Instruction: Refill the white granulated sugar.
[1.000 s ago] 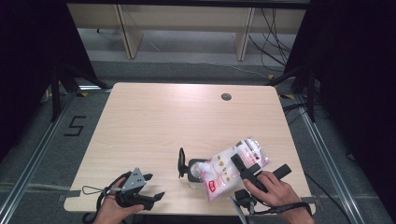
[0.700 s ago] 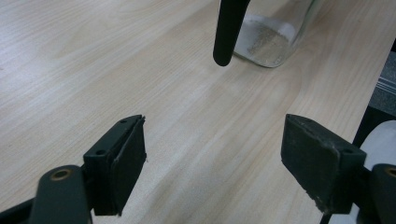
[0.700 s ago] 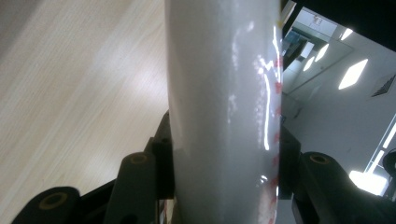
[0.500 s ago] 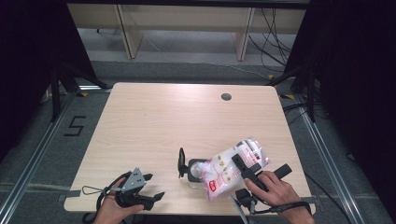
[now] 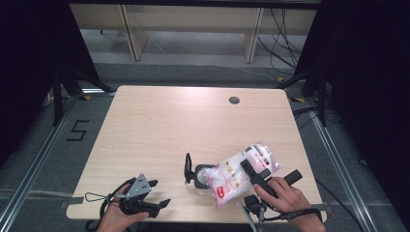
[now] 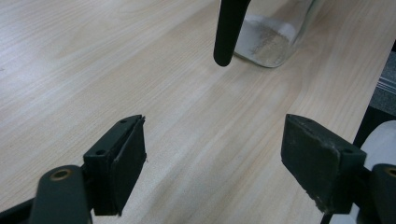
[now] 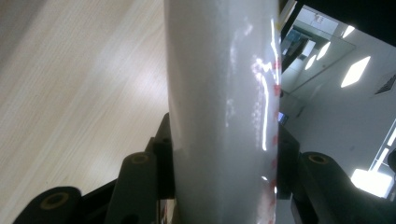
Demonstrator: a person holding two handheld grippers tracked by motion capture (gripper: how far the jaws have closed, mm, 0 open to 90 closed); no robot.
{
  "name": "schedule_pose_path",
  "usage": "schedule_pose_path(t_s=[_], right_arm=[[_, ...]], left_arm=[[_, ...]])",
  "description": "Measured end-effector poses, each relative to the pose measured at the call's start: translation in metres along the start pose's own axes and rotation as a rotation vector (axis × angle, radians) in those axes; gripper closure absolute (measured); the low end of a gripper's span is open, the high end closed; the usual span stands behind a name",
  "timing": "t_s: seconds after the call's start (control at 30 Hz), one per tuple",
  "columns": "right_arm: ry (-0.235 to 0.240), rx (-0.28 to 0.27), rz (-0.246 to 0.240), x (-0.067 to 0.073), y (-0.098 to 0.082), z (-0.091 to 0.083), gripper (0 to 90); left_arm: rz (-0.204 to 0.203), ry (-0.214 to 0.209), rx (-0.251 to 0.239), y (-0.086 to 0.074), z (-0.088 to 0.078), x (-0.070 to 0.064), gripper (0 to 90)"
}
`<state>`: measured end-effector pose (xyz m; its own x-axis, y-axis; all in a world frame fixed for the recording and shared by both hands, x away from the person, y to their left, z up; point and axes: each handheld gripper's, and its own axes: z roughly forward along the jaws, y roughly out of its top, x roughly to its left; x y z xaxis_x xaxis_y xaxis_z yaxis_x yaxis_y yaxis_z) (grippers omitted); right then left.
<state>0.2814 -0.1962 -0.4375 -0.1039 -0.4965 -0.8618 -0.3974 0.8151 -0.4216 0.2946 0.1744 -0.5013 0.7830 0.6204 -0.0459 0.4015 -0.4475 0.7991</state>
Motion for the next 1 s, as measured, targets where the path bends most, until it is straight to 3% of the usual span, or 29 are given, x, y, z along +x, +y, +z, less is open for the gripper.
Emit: schedule_pose_path(t_s=[0.5,0.57,0.77,0.83,1.0], right_arm=[[-0.002,-0.002,0.01,0.0009,-0.0004,0.0014,58.5],[-0.002,-0.002,0.01,0.001,-0.0004,0.0014,58.5],[-0.005,-0.004,0.011,0.0014,-0.0007,0.0018,58.6],[-0.004,-0.003,0.011,0.0013,-0.0007,0.0017,58.6],[-0.005,-0.004,0.013,0.0014,-0.0008,0.0018,58.7]], left_arm=[[-0.02,-0.001,-0.022,-0.0006,0.002,-0.001,21.7],[-0.003,-0.001,-0.001,-0.0002,0.0007,0.0,21.7],[-0.019,-0.001,-0.011,-0.0001,0.0016,-0.0012,21.7],[-0.006,0.0,-0.002,-0.0001,0.0008,-0.0003,21.7],[-0.019,0.001,-0.025,-0.0005,0.0017,-0.0011,21.7]])
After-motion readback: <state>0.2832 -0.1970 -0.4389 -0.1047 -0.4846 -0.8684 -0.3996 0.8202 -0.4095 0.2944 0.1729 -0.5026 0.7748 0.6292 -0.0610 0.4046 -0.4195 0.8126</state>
